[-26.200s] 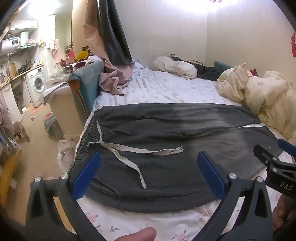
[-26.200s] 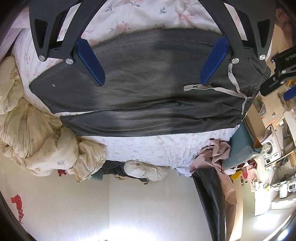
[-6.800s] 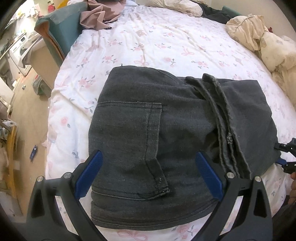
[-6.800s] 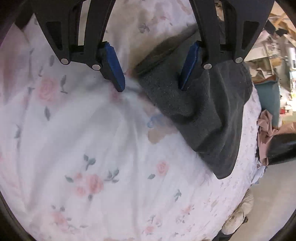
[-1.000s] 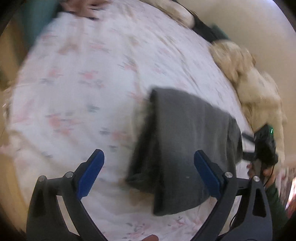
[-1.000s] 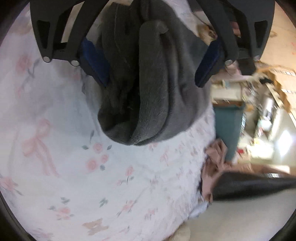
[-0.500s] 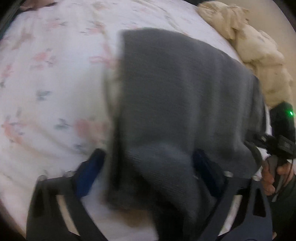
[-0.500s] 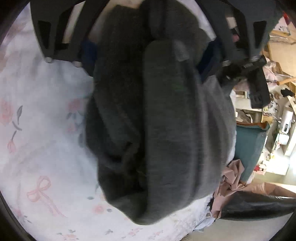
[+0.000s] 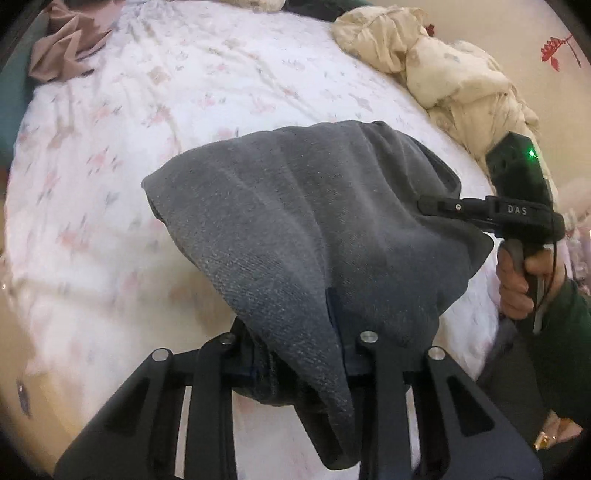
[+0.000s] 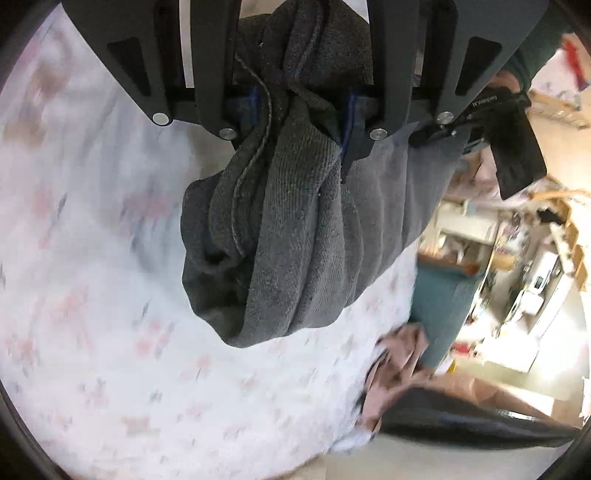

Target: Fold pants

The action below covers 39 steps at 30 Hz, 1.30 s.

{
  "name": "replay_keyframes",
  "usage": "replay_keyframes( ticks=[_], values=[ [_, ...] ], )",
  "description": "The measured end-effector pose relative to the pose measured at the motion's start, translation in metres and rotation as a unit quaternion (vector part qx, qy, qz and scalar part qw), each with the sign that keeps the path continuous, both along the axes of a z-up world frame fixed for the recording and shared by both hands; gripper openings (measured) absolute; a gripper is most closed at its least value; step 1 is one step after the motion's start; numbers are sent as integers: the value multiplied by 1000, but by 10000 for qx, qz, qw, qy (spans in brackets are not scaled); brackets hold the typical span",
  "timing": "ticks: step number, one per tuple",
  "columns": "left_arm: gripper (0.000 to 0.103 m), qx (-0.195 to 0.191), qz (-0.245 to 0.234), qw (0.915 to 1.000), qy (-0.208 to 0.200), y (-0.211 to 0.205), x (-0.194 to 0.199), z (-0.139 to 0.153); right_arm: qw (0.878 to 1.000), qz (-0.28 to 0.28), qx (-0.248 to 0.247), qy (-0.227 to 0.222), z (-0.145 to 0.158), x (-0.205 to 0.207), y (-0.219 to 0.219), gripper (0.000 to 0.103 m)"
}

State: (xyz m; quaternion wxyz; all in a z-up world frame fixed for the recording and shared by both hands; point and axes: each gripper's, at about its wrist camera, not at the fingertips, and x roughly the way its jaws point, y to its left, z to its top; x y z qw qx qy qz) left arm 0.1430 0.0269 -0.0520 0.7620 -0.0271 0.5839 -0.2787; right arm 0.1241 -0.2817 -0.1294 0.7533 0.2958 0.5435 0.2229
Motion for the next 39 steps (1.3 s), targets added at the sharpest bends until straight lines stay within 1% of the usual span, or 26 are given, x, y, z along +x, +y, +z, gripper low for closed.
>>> replay_keyframes(
  ticks=[2,4,5,6,7,8,9,10,13,15,17,19,21,22,23,24,25,26,27,29,31,32,33,37,38,39],
  values=[
    [26,28,7,9996,278,9,-19,-6,9993,281,-93,248,-4,-19,14,36],
    [30,424,-15,9973,599,9,-31,-29,9952,430,-448,753,-25,-36,25,51],
    [37,939,-130,9907,972,8,-39,-53,9918,483,-702,953,-34,-42,27,58],
    [50,1311,-239,9836,1212,8,-46,-68,9882,537,-935,1084,-40,-48,27,59],
    [60,1580,-341,9788,1254,11,-52,-75,9845,594,-1167,1168,-43,-54,26,61],
    [78,1806,-401,9775,1012,16,-60,-72,9833,595,-1268,1159,-40,-62,22,69],
    [84,1940,-403,9758,923,19,-62,-67,9847,487,-1266,1092,-34,-68,16,72],
    [84,1967,-349,9760,865,23,-62,-61,9864,349,-1254,1002,-25,-76,9,72],
    [82,1690,384,9823,707,45,-60,-29,9930,-92,-999,628,3,-98,-16,72],
    [83,1216,1022,9850,672,59,-63,-9,9947,-400,-843,428,16,-113,-27,72],
    [83,788,1365,9842,812,64,-71,-4,9959,-501,-655,365,20,-122,-26,72],
    [83,670,1559,9794,1094,53,-82,-16,9970,-334,-615,331,17,-127,-16,70],
    [80,886,1476,9764,1303,43,-91,-32,9970,-79,-684,346,11,-135,-5,54],
    [80,961,1410,9765,1317,38,-92,-37,9963,-24,-748,421,7,-131,5,51],
    [79,1055,1298,9777,1268,34,-93,-42,9954,-11,-838,466,2,-132,10,43],
    [78,1137,1233,9781,1234,29,-94,-44,9942,-7,-955,488,-2,-132,14,38],
    [76,1181,1173,9780,1258,27,-93,-49,9931,-24,-1065,497,-6,-131,17,37],
    [67,1150,1101,9780,1348,26,-94,-54,9923,-47,-1126,515,-10,-129,20,35],
    [51,1071,998,9787,1436,23,-93,-57,9917,-59,-1169,537,-13,-129,21,34],
    [39,1031,855,9811,1398,16,-89,-58,9910,-79,-1178,626,-22,-127,25,33],
    [28,1164,678,9829,1253,11,-91,-57,9918,40,-1123,608,-25,-128,27,12],
    [17,1251,603,9833,1176,8,-92,-55,9922,110,-1145,489,-18,-129,30,10],
    [12,1271,546,9841,1116,8,-92,-51,9929,160,-1129,348,-10,-130,30,8],
    [10,1039,415,9886,1010,18,-97,-35,9963,64,-824,-255,29,-152,17,6],
    [10,1132,411,9880,969,20,-98,-36,9953,-75,-860,-431,36,-159,13,0],
    [10,1250,437,9868,934,26,-99,-38,9942,-217,-959,-435,37,-164,10,0]
  ],
)
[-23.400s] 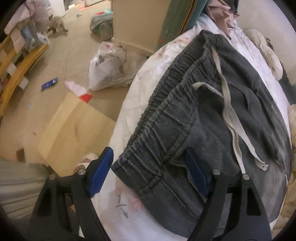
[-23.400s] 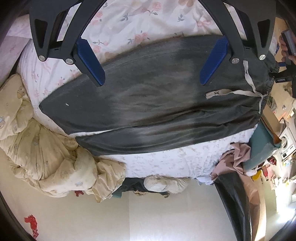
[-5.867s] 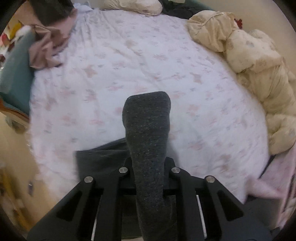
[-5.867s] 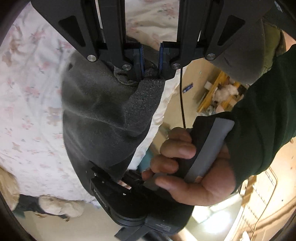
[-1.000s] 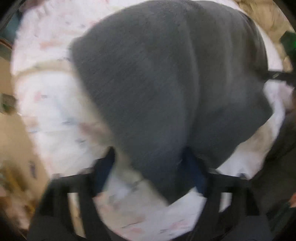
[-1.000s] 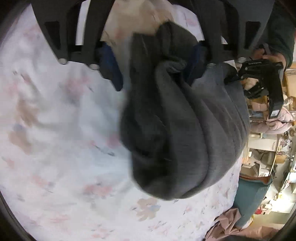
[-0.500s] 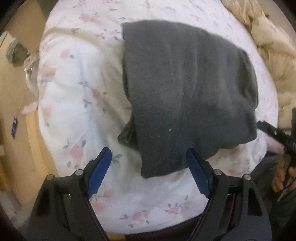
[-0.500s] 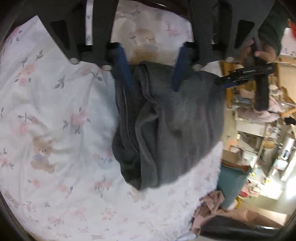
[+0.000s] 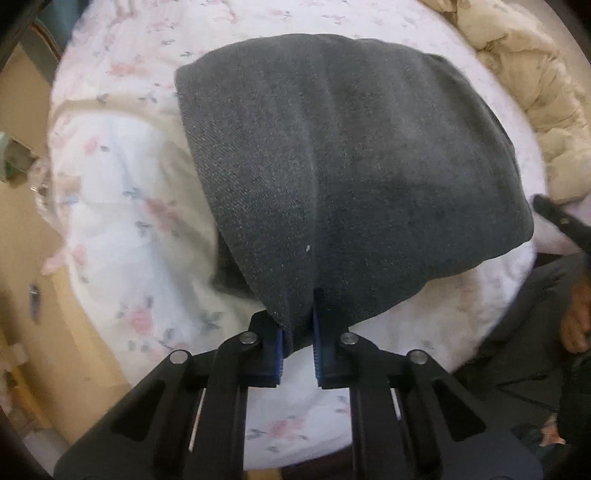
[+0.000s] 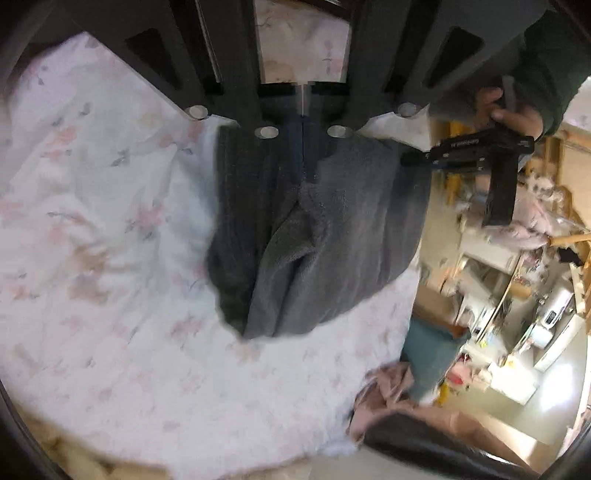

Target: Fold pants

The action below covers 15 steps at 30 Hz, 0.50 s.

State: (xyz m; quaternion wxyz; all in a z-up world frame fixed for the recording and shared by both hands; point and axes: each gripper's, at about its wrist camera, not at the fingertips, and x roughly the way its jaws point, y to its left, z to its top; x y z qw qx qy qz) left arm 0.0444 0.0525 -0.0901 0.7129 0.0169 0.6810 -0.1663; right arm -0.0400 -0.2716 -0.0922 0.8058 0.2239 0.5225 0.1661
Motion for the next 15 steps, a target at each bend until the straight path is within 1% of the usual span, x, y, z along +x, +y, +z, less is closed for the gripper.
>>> replay_keyframes(
  ticks=[1,2,4,5,6,7,8,10,11,12,13,14,15],
  values=[
    [10,-11,29,10000,80,6,3,0,9999,-66,18,94,-4,-1,-1,0],
    [10,-12,14,9999,155,8,4,-3,9992,-85,33,385,-18,0,-2,0],
    [10,167,-138,9997,92,1,2,-3,9964,-230,-218,786,-36,4,-6,0],
    [12,236,-166,9996,79,-4,3,-5,9957,-276,-233,853,-38,7,-4,0],
    [15,344,-181,9992,113,-6,1,-7,9960,-281,-143,839,-37,10,-4,0],
    [16,397,-200,9989,126,-8,1,-8,9969,-317,27,720,-31,13,-6,0],
    [18,428,-192,9988,105,-10,0,-7,9974,-340,68,624,-25,14,-7,5],
    [28,440,-77,9990,24,-9,2,-2,9980,-360,-54,508,-14,20,-7,10],
    [34,397,31,9992,-2,-5,3,1,9984,-327,-5,471,-10,24,-8,14],
    [34,367,74,9993,9,-4,2,1,9982,-320,56,498,-9,28,-10,29],
    [34,366,89,9993,18,-2,1,0,9978,-321,151,567,-10,33,-11,37],
    [34,370,82,9993,22,1,1,0,9973,-320,236,624,-11,37,-12,50],
    [34,385,42,9992,18,2,1,-1,9972,-354,232,620,-11,41,-13,50]
  ],
)
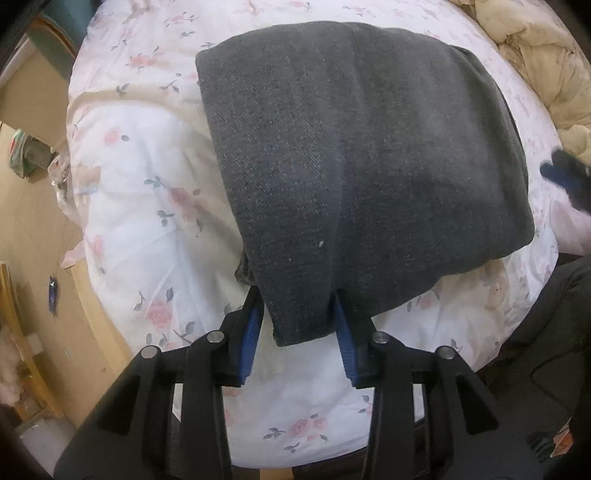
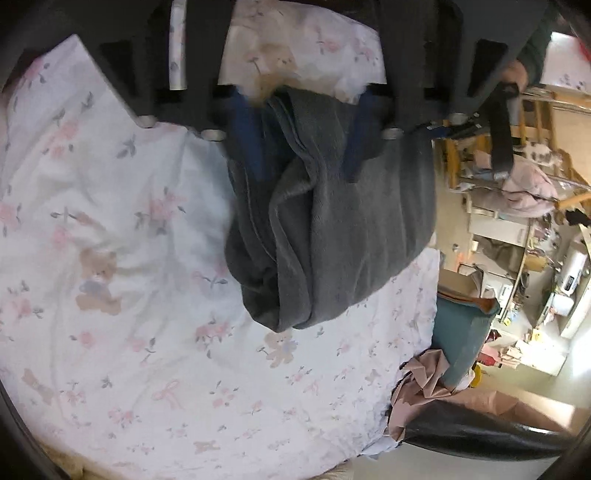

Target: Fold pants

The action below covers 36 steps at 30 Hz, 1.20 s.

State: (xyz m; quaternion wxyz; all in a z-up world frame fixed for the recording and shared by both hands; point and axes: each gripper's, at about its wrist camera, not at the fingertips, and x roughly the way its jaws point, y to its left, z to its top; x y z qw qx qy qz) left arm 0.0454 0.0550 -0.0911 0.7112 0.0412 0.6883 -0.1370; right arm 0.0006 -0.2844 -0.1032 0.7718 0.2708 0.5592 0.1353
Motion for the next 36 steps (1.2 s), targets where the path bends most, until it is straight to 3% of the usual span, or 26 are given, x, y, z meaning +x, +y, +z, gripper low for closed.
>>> replay_keyframes(
  ticks=[2,5,6,7,8,13,14,15,17,18,21,24,28,31,34,36],
  values=[
    [34,54,-88,9999,-31,-4,-2,-5,9994,-250,-135,174,-9,10,-1,50],
    [33,100,-169,9998,-18,-8,-4,-7,9957,-408,473,677,-41,22,-3,50],
    [29,105,-226,9997,-1,-11,-3,-8,9957,-347,474,713,-46,24,0,47],
    [26,75,-292,9995,30,-15,-3,-9,9966,-216,474,632,-48,25,6,41],
    [22,52,-317,9995,53,-30,-3,-12,9978,-67,397,524,-45,24,10,16],
    [15,9,-405,9991,98,-33,-1,-11,9993,310,-186,131,-17,6,5,13],
    [14,33,-423,9991,74,-33,-1,-11,9987,275,-390,193,-21,7,4,1],
    [14,47,-450,9990,71,-28,0,-18,9956,338,-778,402,-35,9,7,0],
    [14,115,-534,9985,87,-31,1,-20,9915,398,-848,903,-63,18,9,0],
    [15,145,-538,9984,67,-32,-1,-21,9914,378,-827,944,-66,21,10,1],
    [20,209,-453,9988,-6,-29,-1,-14,9895,468,-1142,747,-50,19,16,2],
    [24,161,-352,9992,-1,-31,-6,-9,9824,148,-1663,833,-39,13,3,7],
    [28,-358,-165,9987,-325,-26,-9,24,9976,-83,-642,234,-6,18,-10,7],
    [46,-667,-285,9952,-651,-32,-6,46,9998,-83,-150,-133,19,35,-13,9],
    [51,-715,218,9927,-951,-20,15,55,9989,-170,441,-12,25,66,-16,20],
    [53,-838,735,9884,-1031,-3,37,59,9977,-137,651,107,21,92,-14,39]
  ],
)
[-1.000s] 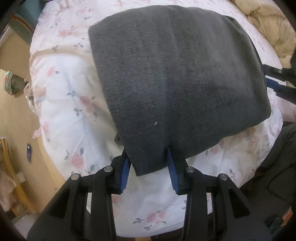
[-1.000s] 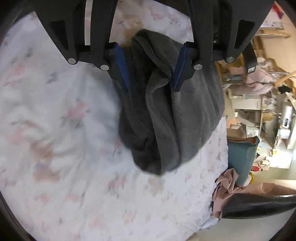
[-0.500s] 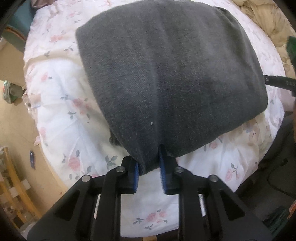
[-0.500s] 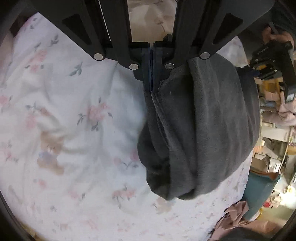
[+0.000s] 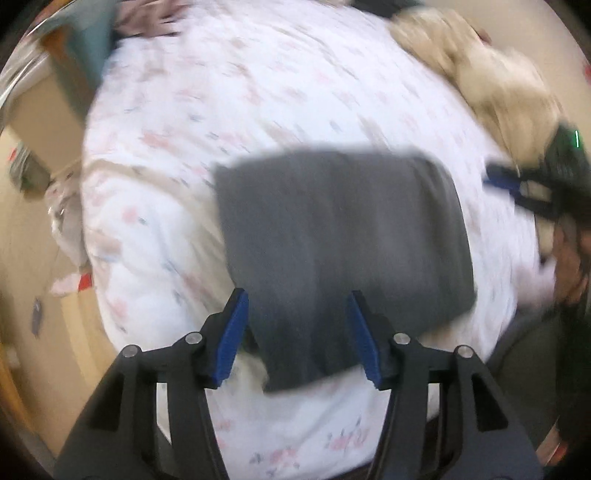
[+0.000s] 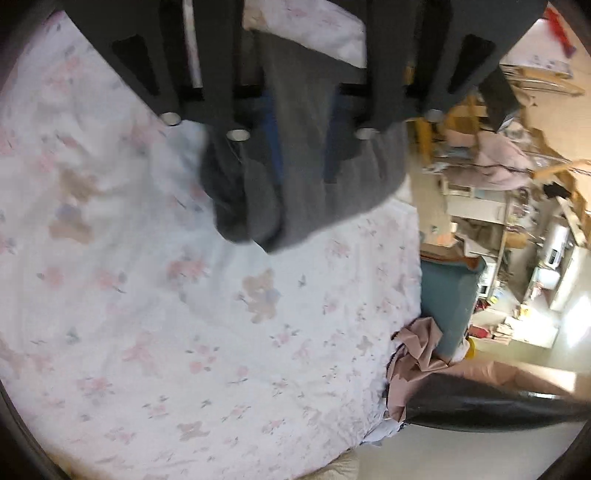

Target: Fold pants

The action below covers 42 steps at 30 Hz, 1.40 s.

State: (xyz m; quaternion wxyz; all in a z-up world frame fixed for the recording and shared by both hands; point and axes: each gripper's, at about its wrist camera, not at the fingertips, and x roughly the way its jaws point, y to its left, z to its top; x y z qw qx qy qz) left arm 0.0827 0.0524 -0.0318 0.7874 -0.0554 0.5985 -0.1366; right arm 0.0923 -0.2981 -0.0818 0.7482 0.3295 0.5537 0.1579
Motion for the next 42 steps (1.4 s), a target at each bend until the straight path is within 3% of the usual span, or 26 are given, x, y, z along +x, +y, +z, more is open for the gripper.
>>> replay_keyframes(
  ticks=[2,4,7,10,11,12,14,17,20,22,24,27,28,30,31,35,37,39,42],
  values=[
    [60,-137,466,9988,-58,17,18,0,9999,59,-91,64,-4,21,4,41],
    [61,-68,773,9970,-70,30,39,-5,9995,175,-200,164,-16,38,12,41],
    [61,54,910,9957,189,38,67,-31,9979,383,-454,270,-38,61,25,41],
    [61,-192,832,9963,134,40,84,-50,9950,656,-700,274,-50,75,39,39],
    [61,-274,746,9968,40,37,86,-52,9936,732,-812,290,-54,77,43,24],
    [50,-249,638,9976,-45,33,87,-52,9925,828,-848,292,-56,78,46,1],
    [14,-400,428,9983,-4,24,91,-54,9915,915,-919,111,-51,74,47,1],
    [7,-189,284,9994,40,16,95,-55,9918,830,-918,-327,-28,66,40,1],
    [7,-166,203,9996,-51,13,93,-48,9942,489,-860,-426,-18,55,18,0],
    [7,153,-100,9995,-253,1,89,-48,9900,528,-1266,-317,-24,55,17,0],
    [7,256,-168,9993,-213,-4,90,-53,9772,870,-1937,-12,-49,59,34,0],
    [11,300,-54,9993,-225,-1,93,-53,9771,786,-1977,-61,-52,64,38,1],
    [12,272,-27,9993,-238,1,92,-53,9787,673,-1935,-164,-44,63,35,1],
    [26,289,109,9992,-238,9,90,-50,9852,417,-1654,-189,-33,59,21,5],
    [28,252,283,9990,-238,18,87,-47,9874,236,-1556,-169,-26,54,11,7],
    [27,381,1069,9932,-252,54,79,-36,9976,-179,-433,-516,3,28,-8,8],
    [27,-32,1016,9938,-447,55,74,-26,9964,-9,-383,-755,13,18,1,8],
    [28,-427,541,9964,-492,36,67,-21,9954,464,-496,-681,9,18,26,8],
    [29,-271,-11,9996,-126,-2,45,-37,9858,1549,-608,-235,-16,14,76,8]
  ],
)
